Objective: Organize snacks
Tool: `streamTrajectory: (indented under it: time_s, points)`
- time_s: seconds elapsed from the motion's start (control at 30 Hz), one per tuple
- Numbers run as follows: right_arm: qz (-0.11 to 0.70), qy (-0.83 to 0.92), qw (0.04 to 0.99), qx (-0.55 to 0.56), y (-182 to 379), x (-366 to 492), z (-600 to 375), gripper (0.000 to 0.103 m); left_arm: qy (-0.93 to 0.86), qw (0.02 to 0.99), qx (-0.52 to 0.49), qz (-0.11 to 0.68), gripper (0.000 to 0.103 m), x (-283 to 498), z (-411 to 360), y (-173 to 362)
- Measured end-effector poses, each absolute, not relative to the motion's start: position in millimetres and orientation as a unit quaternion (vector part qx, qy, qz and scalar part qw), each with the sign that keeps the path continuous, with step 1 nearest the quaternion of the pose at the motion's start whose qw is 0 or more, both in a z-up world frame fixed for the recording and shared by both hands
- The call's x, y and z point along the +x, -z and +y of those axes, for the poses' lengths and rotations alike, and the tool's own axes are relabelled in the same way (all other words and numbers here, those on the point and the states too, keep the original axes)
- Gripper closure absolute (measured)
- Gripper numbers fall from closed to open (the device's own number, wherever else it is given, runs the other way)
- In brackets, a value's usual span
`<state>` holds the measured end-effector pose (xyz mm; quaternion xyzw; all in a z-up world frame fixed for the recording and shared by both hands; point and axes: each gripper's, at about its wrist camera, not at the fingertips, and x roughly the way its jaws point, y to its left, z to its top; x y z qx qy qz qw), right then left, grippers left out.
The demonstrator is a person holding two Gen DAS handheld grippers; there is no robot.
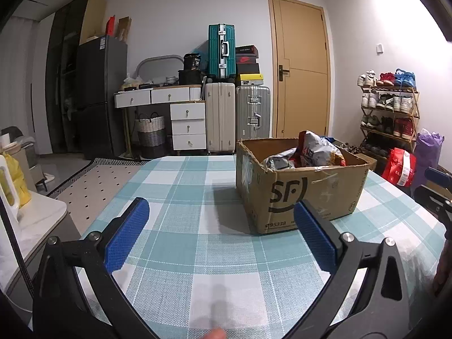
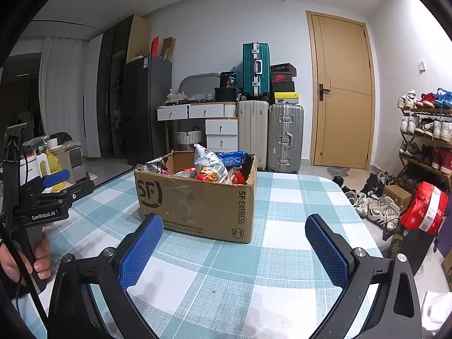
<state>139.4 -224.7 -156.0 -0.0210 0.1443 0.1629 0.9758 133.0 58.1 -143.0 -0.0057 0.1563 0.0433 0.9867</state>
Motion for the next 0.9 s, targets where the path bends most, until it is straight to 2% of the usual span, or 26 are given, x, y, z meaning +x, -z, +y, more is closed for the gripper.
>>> streamTrajectory:
  time_s: [0.9]
  points:
    - [0.145,-0.165,0.975,-0.021,157.5,139.4,-221.9,0.001,-0.043,0.987,-0.004,0.157,0.001,133.0,58.0,143.2]
